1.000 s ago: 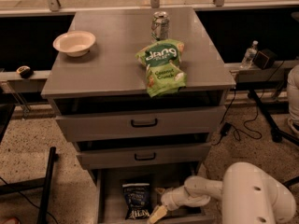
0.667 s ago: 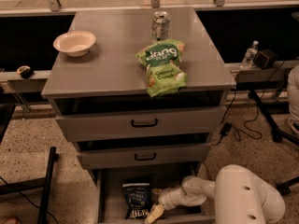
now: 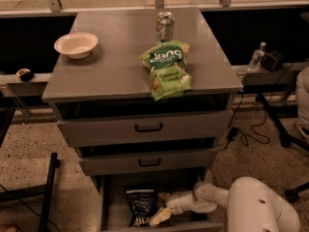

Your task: Pick blue chip bag from bottom drawer and place on counter

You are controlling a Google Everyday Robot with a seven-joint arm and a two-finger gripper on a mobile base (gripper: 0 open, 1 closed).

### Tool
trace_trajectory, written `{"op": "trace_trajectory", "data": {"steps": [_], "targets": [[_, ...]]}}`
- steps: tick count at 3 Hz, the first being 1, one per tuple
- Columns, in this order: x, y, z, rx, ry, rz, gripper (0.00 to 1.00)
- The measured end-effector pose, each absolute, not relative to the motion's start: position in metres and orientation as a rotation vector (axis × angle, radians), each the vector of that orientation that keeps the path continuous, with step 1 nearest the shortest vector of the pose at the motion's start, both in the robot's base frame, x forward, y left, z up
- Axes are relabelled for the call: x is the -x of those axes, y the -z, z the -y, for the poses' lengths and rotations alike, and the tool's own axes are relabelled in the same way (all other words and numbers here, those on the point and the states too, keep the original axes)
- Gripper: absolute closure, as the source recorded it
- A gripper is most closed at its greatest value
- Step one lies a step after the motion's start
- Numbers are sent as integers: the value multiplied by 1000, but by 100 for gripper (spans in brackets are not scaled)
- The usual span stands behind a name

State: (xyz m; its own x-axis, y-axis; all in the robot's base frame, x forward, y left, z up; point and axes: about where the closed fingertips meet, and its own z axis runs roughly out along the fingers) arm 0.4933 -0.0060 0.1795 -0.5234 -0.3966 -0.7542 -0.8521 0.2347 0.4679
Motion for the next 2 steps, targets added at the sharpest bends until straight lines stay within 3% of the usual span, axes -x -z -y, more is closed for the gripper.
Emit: {"op": "trace_trajectory", "data": {"steps": [2], "targets": [[-495, -177, 2, 1160, -1184, -2024, 0]]}}
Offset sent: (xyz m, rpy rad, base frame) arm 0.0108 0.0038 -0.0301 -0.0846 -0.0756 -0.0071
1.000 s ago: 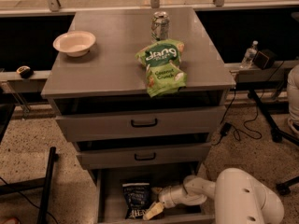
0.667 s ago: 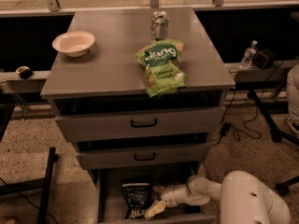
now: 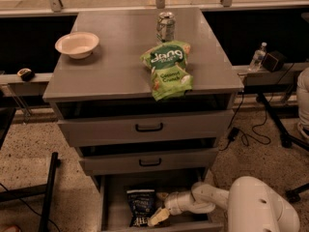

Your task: Pick blue chip bag from bottom drawer and place on counter

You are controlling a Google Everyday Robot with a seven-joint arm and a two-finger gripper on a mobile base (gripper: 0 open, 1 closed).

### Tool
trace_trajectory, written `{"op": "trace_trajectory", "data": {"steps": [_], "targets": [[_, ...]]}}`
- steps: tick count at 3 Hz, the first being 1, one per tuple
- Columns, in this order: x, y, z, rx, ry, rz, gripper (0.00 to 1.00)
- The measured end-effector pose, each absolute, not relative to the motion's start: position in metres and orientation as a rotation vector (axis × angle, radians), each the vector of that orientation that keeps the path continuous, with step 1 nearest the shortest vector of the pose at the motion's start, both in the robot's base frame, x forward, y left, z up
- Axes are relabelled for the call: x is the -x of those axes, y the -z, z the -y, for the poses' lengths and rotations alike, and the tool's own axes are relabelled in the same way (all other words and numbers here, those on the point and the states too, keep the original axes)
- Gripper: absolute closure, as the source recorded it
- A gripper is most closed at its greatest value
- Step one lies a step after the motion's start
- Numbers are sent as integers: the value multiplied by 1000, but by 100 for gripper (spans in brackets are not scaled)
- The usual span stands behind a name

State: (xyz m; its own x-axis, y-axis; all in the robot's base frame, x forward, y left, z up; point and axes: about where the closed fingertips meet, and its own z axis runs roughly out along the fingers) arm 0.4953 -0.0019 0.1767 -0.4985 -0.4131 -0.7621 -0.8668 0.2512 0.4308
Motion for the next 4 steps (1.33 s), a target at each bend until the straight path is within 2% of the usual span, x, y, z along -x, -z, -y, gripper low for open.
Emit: {"op": "trace_trajectory", "data": {"steps": [1, 2, 4], "targets": [[-503, -161, 7, 1164, -1113, -2046, 0], [-509, -153, 4, 1159, -1102, -2029, 17], [-504, -127, -23, 1183, -1238, -1954, 64]]}}
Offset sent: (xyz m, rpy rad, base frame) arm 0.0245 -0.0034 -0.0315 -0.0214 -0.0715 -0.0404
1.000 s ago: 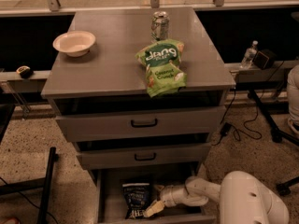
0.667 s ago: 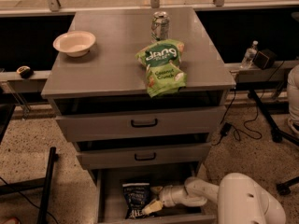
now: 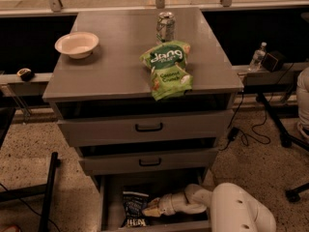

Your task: Pick blue chip bag from bottom drawer and place on counter

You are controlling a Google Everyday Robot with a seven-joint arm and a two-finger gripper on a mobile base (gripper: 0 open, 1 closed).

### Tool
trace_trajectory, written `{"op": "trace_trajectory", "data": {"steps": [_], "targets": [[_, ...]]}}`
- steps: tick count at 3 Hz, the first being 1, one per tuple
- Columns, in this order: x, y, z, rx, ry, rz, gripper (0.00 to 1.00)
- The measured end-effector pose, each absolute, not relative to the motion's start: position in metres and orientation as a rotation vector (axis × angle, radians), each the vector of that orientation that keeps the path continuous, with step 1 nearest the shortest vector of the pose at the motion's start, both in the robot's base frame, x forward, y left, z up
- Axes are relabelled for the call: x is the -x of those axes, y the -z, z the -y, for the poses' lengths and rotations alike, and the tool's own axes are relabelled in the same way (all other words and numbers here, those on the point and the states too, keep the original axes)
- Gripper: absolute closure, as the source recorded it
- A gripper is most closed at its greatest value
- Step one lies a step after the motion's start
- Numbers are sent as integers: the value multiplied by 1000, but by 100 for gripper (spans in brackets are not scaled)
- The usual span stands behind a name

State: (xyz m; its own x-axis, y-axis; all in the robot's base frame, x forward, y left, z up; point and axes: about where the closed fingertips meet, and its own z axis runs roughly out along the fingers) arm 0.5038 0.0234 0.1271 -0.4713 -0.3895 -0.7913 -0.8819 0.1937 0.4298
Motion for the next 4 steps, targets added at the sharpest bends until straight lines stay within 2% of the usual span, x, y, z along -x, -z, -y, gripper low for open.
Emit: {"op": "trace_trajectory", "data": {"steps": [1, 2, 4], "targets": [[-499, -117, -34, 1199, -1290, -1937, 87], [-496, -126, -42, 1220, -1320, -1895, 100], [-480, -248, -50, 1392, -1230, -1554, 100]]}}
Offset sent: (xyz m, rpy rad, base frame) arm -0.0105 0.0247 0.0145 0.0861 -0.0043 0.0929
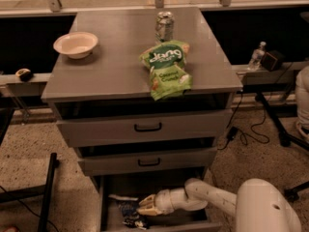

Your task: Pick blue chip bag from bottom drawer and place on counter

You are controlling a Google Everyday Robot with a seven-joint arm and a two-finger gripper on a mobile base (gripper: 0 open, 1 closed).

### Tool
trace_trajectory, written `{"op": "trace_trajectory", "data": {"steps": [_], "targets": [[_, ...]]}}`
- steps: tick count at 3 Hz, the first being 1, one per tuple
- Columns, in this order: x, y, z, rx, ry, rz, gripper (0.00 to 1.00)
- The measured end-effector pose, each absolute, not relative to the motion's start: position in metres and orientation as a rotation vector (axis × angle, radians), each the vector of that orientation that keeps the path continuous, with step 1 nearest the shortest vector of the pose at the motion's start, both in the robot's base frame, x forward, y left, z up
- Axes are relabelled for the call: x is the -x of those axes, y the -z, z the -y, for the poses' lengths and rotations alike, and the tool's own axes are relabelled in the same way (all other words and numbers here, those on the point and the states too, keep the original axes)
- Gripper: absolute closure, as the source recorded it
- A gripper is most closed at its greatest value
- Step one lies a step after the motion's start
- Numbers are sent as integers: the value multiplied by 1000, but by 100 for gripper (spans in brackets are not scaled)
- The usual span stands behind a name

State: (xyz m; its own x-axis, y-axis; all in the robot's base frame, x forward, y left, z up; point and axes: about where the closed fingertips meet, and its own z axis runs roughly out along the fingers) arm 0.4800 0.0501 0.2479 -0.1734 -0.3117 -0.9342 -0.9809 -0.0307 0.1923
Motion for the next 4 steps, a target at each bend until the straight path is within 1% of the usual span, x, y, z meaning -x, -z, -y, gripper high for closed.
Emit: {"op": "trace_trajectory", "data": {"steps": [2, 3, 4], "targets": [[-412, -379, -68, 1611, -1297, -1093, 100], [-394, -396, -65, 1719, -1252, -1050, 100], [-394, -393, -74, 1689, -1302, -1070, 100]]}}
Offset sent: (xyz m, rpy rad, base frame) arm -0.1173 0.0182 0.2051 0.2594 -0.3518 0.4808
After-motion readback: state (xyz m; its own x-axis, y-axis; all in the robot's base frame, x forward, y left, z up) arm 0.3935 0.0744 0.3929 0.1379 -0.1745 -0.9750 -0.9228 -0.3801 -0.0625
